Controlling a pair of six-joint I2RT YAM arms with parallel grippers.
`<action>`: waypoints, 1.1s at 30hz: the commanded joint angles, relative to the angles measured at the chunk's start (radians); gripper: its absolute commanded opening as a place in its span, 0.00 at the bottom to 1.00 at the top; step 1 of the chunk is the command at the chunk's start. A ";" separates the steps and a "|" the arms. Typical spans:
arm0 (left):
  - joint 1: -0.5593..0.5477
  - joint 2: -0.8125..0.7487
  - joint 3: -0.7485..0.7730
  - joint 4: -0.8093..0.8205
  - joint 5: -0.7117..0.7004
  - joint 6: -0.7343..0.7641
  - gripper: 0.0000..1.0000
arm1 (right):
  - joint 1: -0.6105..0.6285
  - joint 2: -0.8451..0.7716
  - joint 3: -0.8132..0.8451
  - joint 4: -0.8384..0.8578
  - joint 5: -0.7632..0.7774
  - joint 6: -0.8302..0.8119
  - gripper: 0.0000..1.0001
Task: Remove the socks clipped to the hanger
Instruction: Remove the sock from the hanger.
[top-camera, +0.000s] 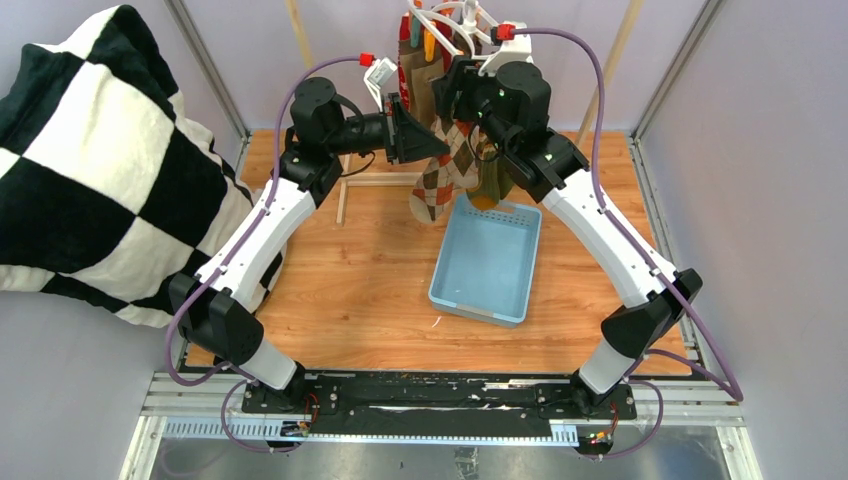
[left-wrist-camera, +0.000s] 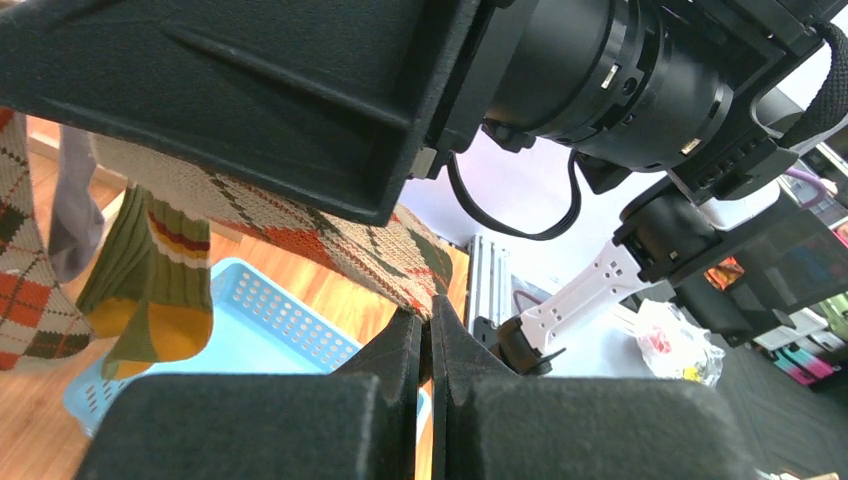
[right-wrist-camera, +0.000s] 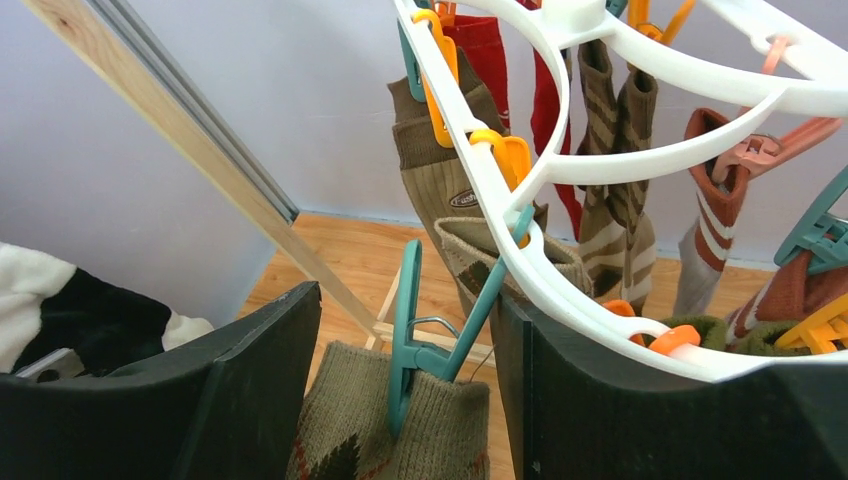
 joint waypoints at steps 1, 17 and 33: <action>-0.014 -0.024 -0.010 0.017 0.007 0.001 0.00 | 0.009 0.006 0.037 0.007 0.056 -0.010 0.67; -0.015 -0.040 -0.030 0.017 0.013 0.012 0.00 | -0.003 -0.017 0.011 0.036 0.087 0.088 0.33; -0.013 -0.095 0.019 -0.486 -0.036 0.378 0.00 | -0.090 -0.052 -0.061 0.051 -0.136 0.257 0.09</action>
